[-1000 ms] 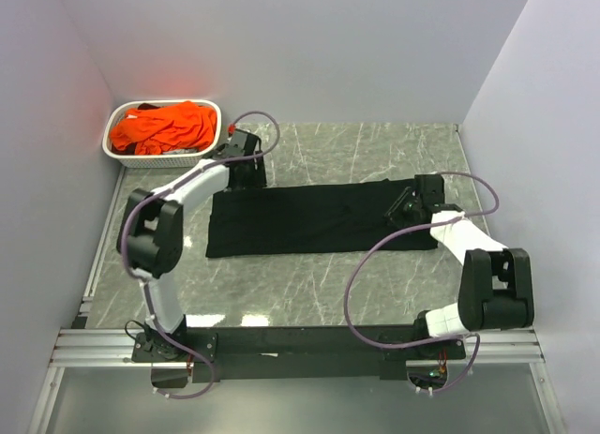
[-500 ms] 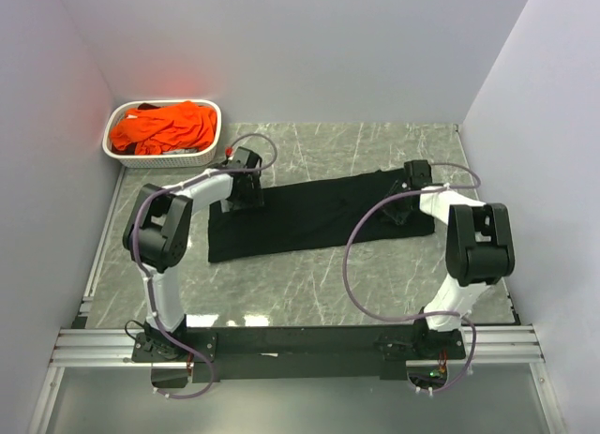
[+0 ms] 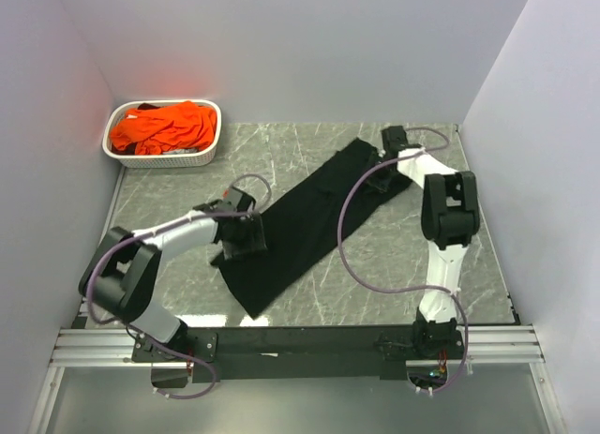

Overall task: Fold and stack the t-shirts
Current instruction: Fold the tshirt

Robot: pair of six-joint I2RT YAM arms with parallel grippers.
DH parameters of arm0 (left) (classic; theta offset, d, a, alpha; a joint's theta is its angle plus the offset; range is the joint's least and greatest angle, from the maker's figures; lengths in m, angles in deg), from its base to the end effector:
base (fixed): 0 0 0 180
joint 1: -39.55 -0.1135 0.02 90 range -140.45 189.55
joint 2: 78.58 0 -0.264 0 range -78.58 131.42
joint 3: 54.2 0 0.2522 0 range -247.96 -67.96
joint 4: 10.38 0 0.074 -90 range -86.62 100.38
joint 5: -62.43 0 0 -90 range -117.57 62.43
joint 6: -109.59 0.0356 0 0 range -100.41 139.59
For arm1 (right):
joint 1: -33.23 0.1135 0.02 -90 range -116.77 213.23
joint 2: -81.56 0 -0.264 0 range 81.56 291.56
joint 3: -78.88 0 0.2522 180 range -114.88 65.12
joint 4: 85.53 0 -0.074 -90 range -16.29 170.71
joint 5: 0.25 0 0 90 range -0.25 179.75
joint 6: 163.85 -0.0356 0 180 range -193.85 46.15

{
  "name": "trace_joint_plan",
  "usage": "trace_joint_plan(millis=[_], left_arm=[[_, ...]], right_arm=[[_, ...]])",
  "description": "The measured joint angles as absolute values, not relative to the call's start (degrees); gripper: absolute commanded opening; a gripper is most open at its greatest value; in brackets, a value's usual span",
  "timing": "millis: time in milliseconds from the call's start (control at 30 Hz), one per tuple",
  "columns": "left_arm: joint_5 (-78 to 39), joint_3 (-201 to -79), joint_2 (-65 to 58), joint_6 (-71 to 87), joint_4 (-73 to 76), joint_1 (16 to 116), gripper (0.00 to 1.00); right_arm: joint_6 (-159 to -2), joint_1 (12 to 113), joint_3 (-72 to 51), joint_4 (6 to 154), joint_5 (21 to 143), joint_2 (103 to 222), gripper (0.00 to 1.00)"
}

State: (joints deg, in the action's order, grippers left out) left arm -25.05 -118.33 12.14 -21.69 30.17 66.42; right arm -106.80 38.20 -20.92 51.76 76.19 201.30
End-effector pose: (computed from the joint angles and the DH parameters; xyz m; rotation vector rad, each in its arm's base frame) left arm 0.2592 -0.1331 0.1636 -0.3403 2.7915 -0.3698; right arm 0.4356 0.0463 0.1603 0.5811 2.6578 0.5207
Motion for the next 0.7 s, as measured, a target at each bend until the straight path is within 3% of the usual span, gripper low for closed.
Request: trace_joint_plan(millis=[300, 700], left_arm=[[-11.2, -112.0, 7.8, -27.9, 31.0, 81.4, 0.76], [0.2, -123.9, 21.6, -28.8, 34.8, 91.1, 0.77]], right_arm=[[-104.0, 45.2, -38.3, 45.8, 74.8, 212.2, 0.4], [-99.2, 45.8, -65.2, 36.1, 74.0, 227.0, 0.41]])
